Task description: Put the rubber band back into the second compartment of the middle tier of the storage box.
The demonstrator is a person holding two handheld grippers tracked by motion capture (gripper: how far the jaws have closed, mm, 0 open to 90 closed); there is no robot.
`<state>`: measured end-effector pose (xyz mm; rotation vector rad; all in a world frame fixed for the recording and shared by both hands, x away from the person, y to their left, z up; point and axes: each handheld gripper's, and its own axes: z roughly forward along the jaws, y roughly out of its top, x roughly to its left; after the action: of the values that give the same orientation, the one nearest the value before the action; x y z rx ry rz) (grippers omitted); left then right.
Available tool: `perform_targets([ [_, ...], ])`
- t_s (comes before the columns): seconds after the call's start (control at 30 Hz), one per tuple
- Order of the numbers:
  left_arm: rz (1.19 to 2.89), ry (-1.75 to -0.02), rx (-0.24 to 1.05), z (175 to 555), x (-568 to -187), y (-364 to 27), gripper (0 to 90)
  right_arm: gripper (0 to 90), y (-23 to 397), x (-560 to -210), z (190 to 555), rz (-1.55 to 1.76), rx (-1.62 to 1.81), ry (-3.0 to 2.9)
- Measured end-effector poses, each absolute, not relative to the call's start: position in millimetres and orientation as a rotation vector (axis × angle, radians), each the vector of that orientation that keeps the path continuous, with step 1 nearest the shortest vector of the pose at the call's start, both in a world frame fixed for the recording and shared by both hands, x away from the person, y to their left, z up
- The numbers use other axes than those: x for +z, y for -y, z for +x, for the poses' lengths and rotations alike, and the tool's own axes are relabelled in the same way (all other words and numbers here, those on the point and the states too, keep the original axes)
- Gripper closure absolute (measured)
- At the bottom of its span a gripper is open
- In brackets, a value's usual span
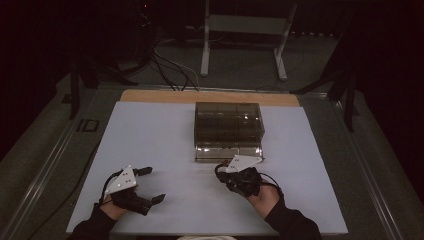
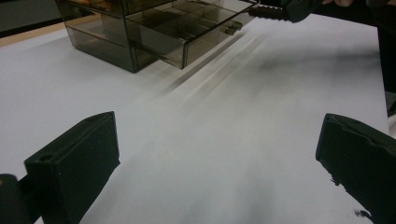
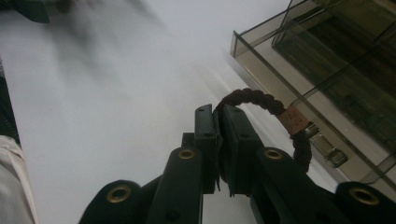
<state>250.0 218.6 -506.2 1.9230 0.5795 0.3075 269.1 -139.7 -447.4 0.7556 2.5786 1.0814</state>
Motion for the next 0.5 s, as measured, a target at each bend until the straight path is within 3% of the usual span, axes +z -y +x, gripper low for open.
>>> perform_targets([
  [0.5, 1.923, -0.582, 0.308, 250.2, -506.4, -218.5, 0.8, 85.4, 142.2, -424.8, 272.6, 0.728, 1.105, -2.531],
])
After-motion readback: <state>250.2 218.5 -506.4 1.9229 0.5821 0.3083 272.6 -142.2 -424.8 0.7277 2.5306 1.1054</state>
